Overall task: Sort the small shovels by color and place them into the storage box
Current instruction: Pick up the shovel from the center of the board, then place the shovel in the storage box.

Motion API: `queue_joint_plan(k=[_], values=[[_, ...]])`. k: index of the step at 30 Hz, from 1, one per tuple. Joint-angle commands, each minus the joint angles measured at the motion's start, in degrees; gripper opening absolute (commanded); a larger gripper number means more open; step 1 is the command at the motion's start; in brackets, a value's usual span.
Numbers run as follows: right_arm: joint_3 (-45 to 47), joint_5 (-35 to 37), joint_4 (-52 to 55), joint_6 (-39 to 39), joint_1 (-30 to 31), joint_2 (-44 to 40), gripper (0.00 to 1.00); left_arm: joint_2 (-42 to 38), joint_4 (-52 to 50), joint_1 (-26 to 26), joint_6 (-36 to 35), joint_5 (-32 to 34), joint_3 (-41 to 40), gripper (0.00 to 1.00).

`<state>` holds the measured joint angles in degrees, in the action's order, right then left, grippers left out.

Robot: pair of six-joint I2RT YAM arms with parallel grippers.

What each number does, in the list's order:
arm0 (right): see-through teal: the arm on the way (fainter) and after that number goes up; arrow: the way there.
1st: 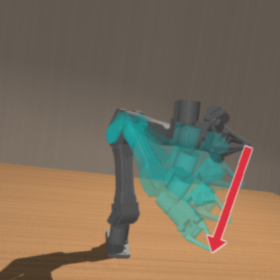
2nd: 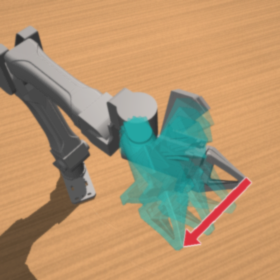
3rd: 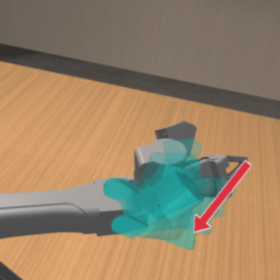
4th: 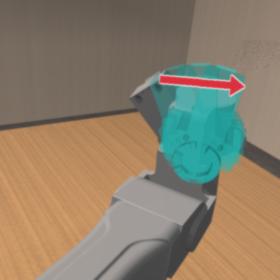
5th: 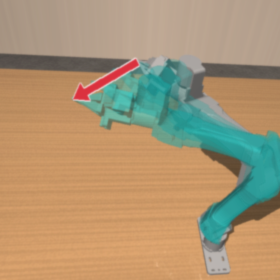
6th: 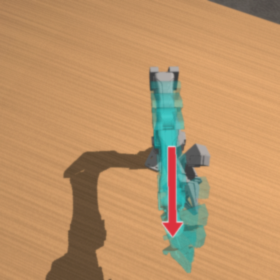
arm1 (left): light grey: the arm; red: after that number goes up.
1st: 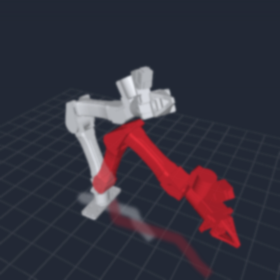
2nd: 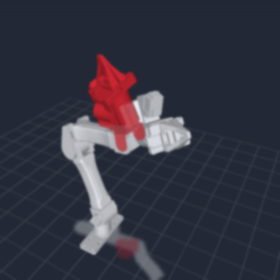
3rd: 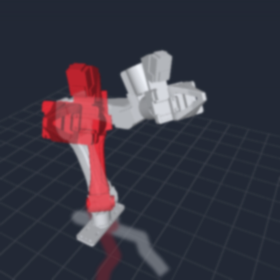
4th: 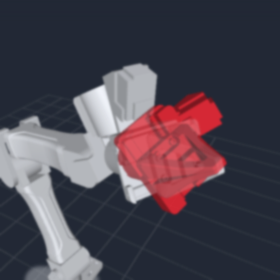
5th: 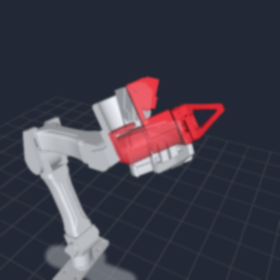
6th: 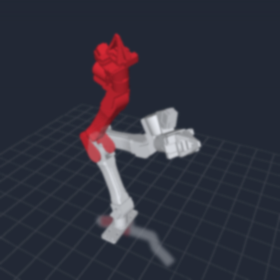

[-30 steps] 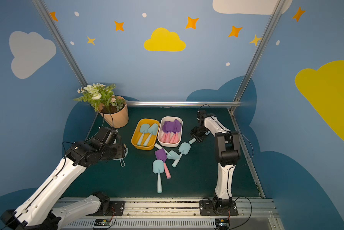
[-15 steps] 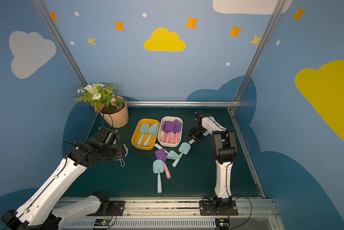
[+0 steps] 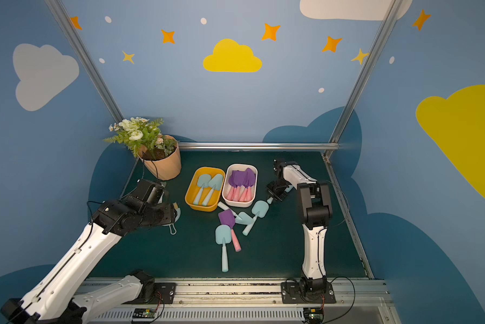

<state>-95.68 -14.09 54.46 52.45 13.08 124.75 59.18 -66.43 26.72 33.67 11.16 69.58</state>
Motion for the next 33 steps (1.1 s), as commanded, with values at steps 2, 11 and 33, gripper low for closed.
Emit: queue_joint_plan(k=[2,11,33], values=[[-1.3,1.4,1.5,-0.9,0.0,0.1,0.14,-0.7,-0.6,-0.3,-0.8,-0.4,-0.6,0.47],[-1.9,6.2,5.8,-5.6,0.1,-3.9,0.01,-1.3,-1.1,-0.4,-0.7,-0.3,-0.2,0.47],[-4.7,10.0,20.8,-16.3,7.5,-21.7,0.0,-3.5,-6.0,-0.3,1.7,-0.4,3.6,0.47]])
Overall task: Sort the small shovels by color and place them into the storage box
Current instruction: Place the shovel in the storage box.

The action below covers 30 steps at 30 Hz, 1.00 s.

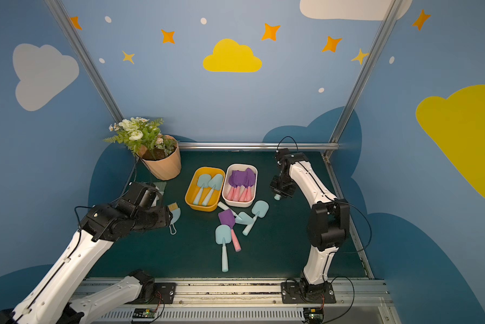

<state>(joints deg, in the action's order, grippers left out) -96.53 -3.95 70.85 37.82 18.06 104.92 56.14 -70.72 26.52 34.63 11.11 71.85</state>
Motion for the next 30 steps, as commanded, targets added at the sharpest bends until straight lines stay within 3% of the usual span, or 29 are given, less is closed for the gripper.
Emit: queue_joint_plan(k=[1,9,19,30], values=[[-5.4,-0.4,5.5,-1.6,3.8,-1.7,0.0,-0.4,-1.7,-0.2,0.9,-0.5,1.4,0.47],[-25.1,-3.9,13.1,0.5,14.6,7.0,0.0,-0.1,-2.2,-0.2,2.4,-0.1,1.7,0.47],[-51.4,-10.5,16.3,5.0,22.3,24.0,0.0,1.6,-1.8,-0.2,2.9,0.5,4.4,0.48],[-53.5,-11.8,1.9,8.2,26.8,30.4,0.0,2.1,0.7,-0.2,3.0,-0.8,1.8,0.48]])
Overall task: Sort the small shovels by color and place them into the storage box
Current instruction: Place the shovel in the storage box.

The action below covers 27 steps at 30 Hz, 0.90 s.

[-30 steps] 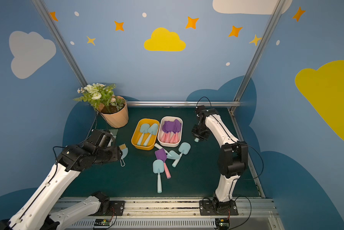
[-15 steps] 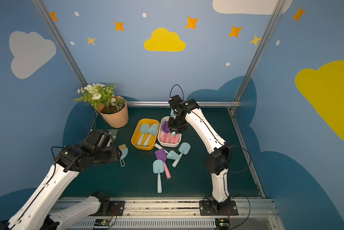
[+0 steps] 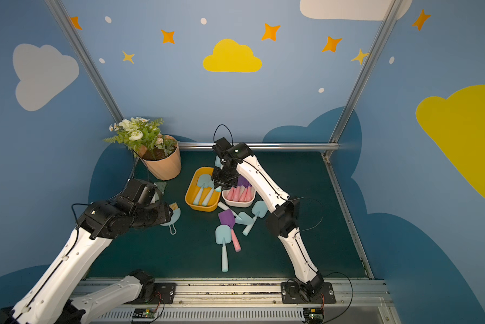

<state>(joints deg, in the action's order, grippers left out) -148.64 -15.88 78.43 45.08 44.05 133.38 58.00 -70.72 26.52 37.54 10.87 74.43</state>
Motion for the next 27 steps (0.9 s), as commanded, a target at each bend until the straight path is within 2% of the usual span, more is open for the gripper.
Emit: queue_joint_plan(k=[1,7,13,27], values=[[-1.5,0.2,-7.1,1.5,1.0,2.7,0.0,0.2,0.8,-0.2,0.1,-0.6,-0.9,0.48],[-3.6,1.3,-14.9,3.5,2.6,8.1,0.0,0.3,1.4,-0.2,0.0,-0.9,-1.9,0.48],[-7.2,2.4,-15.9,6.3,3.0,14.2,0.0,0.0,2.0,-0.2,-0.1,-1.0,-3.2,0.48],[-7.2,6.4,-14.3,6.7,3.2,18.3,0.0,-0.1,2.5,-0.3,-0.5,-1.3,-4.4,0.48]])
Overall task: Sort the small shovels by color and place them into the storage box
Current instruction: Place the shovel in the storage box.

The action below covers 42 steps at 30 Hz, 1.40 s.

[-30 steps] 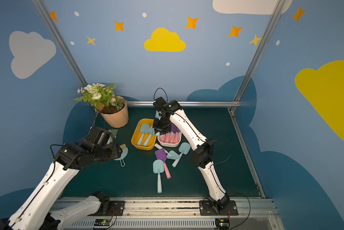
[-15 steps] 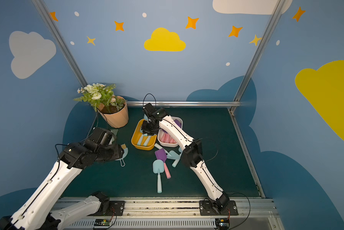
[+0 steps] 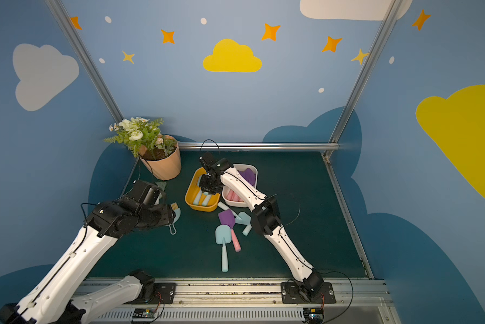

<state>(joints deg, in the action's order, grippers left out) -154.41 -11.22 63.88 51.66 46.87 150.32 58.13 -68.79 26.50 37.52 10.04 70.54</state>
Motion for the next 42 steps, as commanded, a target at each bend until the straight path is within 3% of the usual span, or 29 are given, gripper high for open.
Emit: queue_joint_plan(k=[1,42], values=[[-1.4,2.1,0.6,0.2,0.4,1.5,0.0,-0.3,0.6,-0.2,-0.4,-0.5,-0.6,0.48],[-1.2,4.4,6.8,2.7,1.6,3.7,0.0,-1.3,-0.6,-0.2,-0.2,-0.6,-0.2,0.48]])
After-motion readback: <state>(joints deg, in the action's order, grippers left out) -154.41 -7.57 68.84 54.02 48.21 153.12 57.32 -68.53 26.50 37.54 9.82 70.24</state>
